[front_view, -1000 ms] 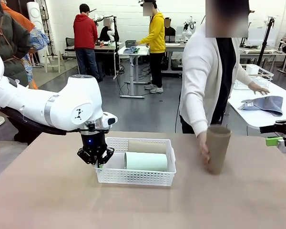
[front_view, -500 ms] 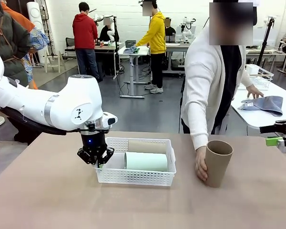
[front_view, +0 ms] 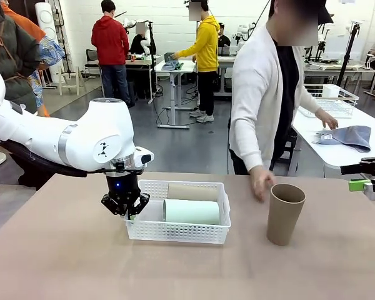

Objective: Clean and organize the cups into the basket.
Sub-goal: Pick up the Reusable plastic cup from the right side of the table and stack it inside the Organizing basket in the center of the table.

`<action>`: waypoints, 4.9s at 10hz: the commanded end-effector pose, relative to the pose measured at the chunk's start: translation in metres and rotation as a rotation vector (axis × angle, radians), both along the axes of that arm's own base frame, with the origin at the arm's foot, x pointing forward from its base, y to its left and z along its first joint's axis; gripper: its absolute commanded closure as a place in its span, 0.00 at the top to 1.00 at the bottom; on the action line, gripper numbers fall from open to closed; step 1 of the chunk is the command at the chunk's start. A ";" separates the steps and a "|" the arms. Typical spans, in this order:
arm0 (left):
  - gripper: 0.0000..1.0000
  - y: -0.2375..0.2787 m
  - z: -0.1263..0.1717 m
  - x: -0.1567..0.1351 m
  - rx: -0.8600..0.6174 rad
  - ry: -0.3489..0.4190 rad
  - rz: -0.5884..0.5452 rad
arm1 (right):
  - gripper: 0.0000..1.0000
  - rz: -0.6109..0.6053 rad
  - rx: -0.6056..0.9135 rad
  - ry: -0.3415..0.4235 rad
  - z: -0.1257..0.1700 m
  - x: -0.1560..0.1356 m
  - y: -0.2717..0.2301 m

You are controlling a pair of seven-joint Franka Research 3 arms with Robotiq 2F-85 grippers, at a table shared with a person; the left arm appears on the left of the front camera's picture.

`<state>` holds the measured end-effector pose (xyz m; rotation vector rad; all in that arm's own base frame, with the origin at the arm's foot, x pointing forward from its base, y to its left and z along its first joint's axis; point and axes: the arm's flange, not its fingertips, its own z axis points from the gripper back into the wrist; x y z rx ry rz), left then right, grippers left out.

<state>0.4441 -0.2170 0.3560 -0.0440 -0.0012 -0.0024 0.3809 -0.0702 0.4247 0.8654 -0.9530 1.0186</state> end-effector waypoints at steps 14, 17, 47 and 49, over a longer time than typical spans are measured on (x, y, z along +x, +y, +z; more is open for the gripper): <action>0.00 -0.001 0.003 0.000 -0.003 -0.008 0.000 | 1.00 0.010 -0.112 0.053 -0.108 0.016 -0.021; 0.00 -0.001 0.003 0.000 -0.003 -0.008 0.000 | 1.00 0.034 -0.114 0.070 -0.121 0.026 -0.006; 0.00 -0.001 0.003 0.000 -0.003 -0.008 0.000 | 1.00 0.368 0.088 -0.104 -0.207 0.108 0.140; 0.00 -0.001 0.003 0.000 -0.003 -0.008 0.000 | 1.00 0.371 0.121 -0.098 -0.211 0.112 0.143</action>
